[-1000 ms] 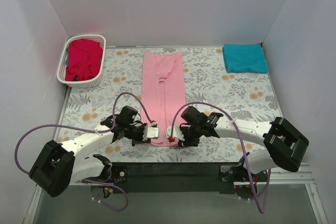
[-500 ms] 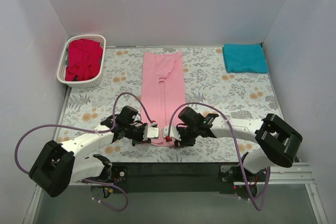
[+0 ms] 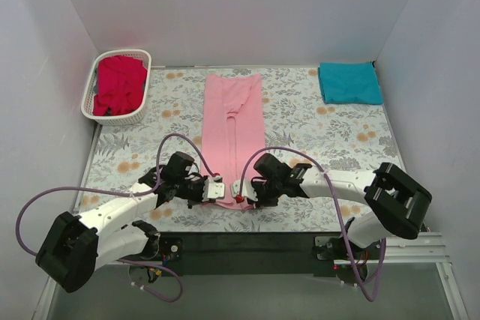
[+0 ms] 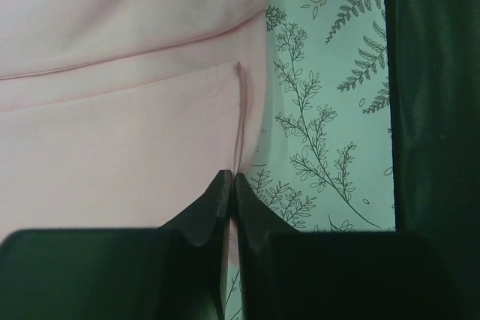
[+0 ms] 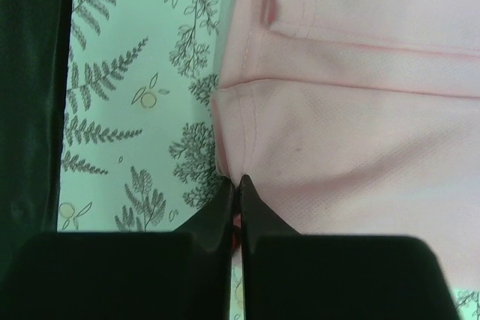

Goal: Fold and stack the t-shirts
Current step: Fold the tshirt

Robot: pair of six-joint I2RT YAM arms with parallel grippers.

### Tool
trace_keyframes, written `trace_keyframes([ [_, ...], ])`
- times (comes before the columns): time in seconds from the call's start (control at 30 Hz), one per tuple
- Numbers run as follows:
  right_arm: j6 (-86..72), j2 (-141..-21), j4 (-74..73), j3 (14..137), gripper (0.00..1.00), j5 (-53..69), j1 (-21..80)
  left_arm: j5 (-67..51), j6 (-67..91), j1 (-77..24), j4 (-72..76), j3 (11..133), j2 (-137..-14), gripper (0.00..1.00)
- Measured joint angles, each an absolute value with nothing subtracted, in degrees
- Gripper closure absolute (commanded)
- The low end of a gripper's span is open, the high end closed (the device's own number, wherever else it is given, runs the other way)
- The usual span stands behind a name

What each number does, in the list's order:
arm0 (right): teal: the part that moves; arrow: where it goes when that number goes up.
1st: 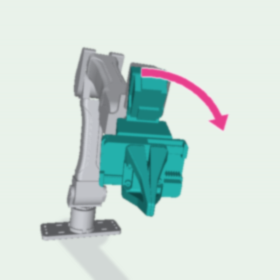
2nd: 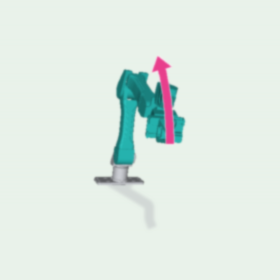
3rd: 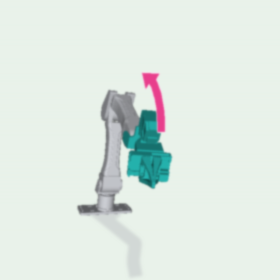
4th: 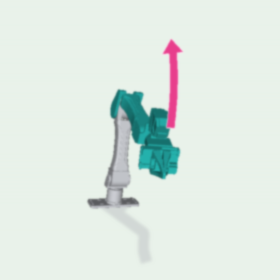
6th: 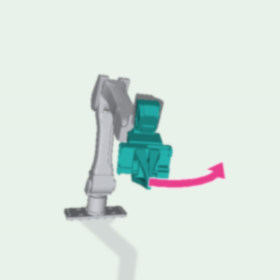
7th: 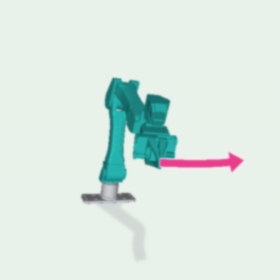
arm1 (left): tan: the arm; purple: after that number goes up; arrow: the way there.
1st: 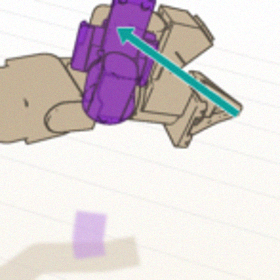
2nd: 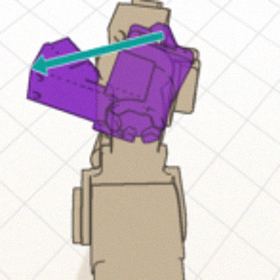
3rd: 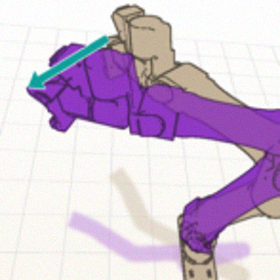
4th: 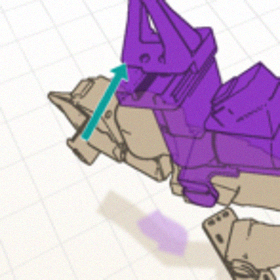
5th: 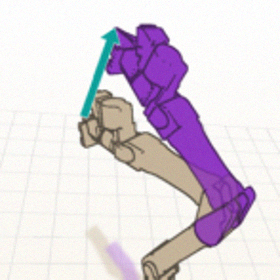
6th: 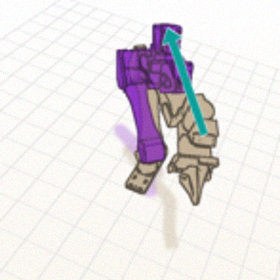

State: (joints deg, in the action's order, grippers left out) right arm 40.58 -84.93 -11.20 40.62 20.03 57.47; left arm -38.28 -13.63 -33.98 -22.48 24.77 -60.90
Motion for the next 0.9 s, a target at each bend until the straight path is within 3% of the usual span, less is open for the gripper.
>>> trace_keyframes([
  [0.43,40.8,-76.3,-25.3,42.9,0.99,17.7,57.7,-39.0,-8.7,-33.9,-25.1,29.1,-57.4,1.0],
  [0.9,54.1,-90.7,-31.9,65.8,0.99,16.9,42.7,-41.3,-13.0,-18.7,-17.2,47.4,-79.2,1.0],
])
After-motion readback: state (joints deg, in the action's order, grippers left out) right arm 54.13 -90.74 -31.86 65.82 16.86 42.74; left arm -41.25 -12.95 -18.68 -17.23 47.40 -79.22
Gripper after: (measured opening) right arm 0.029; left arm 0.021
